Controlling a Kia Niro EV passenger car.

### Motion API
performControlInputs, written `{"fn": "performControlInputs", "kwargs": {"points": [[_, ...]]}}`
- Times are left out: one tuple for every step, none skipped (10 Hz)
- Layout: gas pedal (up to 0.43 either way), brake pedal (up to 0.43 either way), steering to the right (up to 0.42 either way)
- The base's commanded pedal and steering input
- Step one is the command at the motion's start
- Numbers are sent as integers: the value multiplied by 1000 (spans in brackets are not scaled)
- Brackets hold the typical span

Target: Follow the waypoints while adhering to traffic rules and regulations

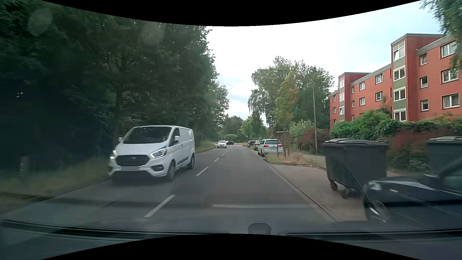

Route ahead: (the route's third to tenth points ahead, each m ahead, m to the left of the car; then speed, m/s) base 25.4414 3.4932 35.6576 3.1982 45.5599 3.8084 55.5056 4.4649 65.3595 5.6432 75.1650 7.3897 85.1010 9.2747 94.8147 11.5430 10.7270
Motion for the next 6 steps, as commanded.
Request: {"fn": "performControlInputs", "kwargs": {"points": [[118, 0, -1], [118, 0, -2], [118, 0, -2], [118, 0, -2], [118, 0, -2], [118, 0, -2]]}}
